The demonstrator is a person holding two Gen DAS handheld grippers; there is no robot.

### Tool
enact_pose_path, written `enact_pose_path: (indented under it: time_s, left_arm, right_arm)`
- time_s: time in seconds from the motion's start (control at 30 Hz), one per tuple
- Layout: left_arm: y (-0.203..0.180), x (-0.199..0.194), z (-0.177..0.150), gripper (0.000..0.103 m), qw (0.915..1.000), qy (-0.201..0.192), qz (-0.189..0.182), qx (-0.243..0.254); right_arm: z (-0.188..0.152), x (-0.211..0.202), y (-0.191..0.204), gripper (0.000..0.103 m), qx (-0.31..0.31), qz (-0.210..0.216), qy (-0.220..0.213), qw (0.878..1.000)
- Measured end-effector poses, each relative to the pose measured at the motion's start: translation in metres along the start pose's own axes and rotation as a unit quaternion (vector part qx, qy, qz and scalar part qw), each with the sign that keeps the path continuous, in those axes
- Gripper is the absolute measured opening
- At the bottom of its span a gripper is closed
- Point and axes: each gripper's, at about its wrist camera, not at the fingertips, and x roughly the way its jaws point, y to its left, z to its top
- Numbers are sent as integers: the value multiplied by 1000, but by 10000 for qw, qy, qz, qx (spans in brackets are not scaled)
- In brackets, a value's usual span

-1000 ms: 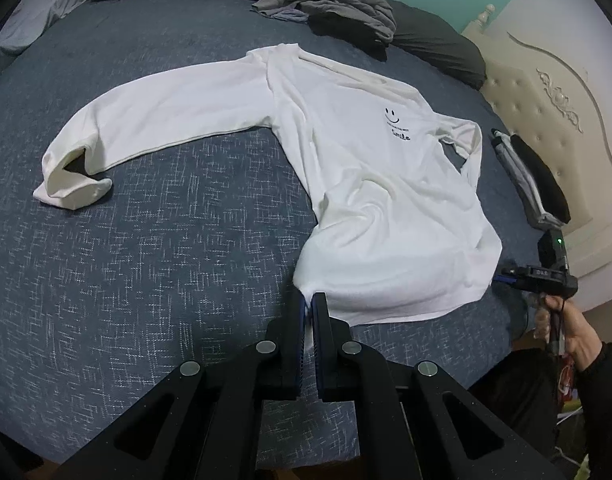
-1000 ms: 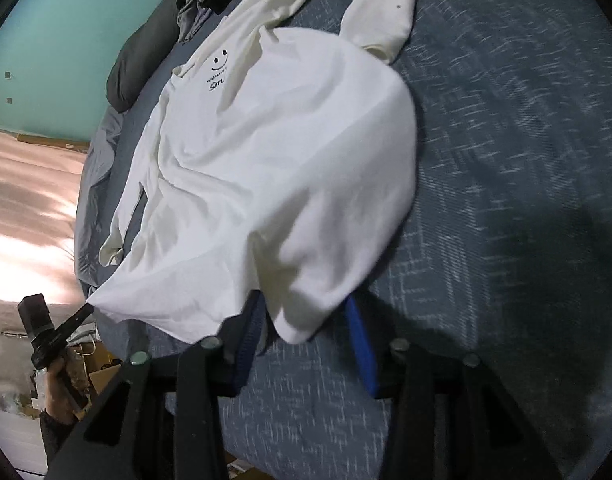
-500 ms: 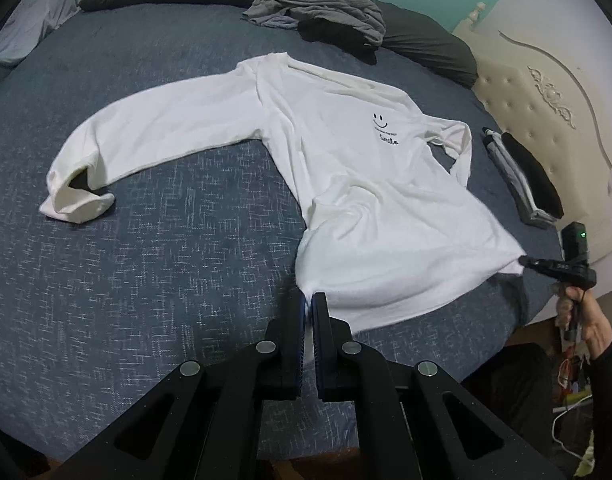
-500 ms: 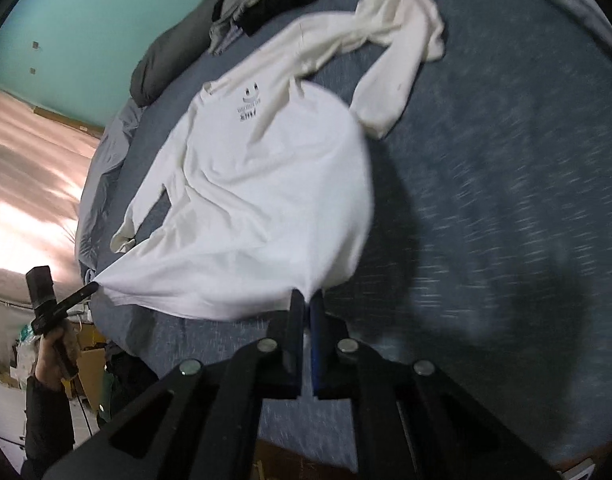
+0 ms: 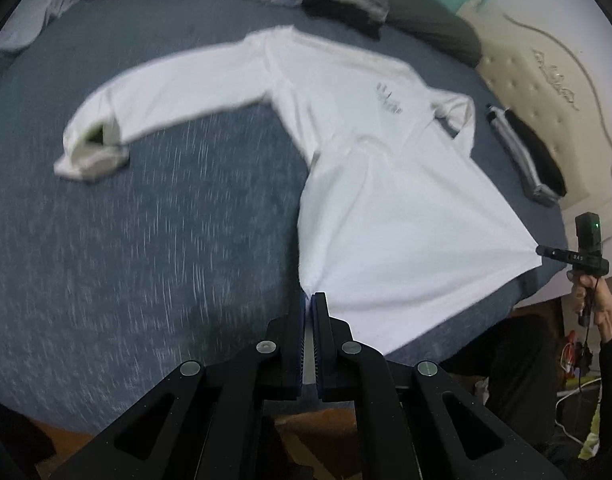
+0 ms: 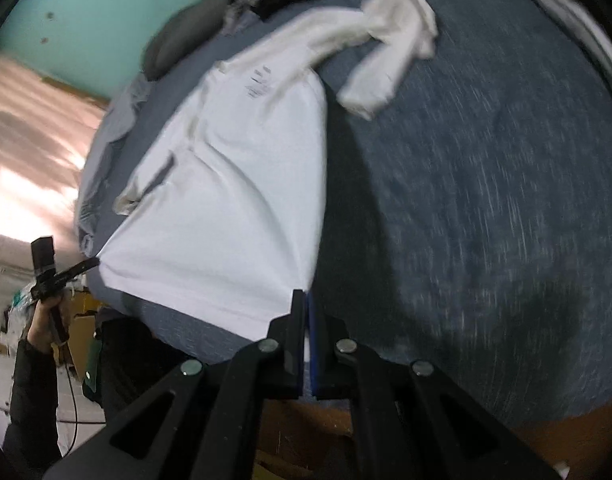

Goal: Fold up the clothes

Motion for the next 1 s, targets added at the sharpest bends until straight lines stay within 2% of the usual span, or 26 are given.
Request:
enact_pose_path:
  time_s: [0.17,0.37,0.43,0.5,0.57,0.6,0.63,0.7,1.0]
  left_arm:
    - [12,38,-15,1,9993,315,91,-163]
    - [18,48,-19,2,9987,403,-40,-312]
    - [19,45,-19,6,9989,366,-65,-294]
    - [21,41,-20,22,9990,337,-79,-290]
    - [22,40,-21,29,9990,330,-112,-297]
    - [23,40,-21,30,9989,335,-142,-300]
    - [22,42,-22,30,9989,364,-146,-250]
    - [19,46,-24,31,9989,422,-155,-151]
    - [10,74,-29,29,9976,664,-82,159]
  right_arm:
    - [-6,20,-15,1,153,-100,108,9998]
    - [-11,34,-25,1,249,-162,165,9994]
    - [-10,32,-27,4,305,-99,146,9994]
    - [-9,30,-27,4,331,-70,111,9994]
    - [-8,28,-27,5,336,-57,75,9994]
    - [-8,28,-27,8,343,-60,73,9994]
    - [-7,28,-27,23,358,-73,83,9993]
    - [-6,30,-27,43,384,-94,105,9992]
    - [-8,54,-28,45,417,-238,321,9983]
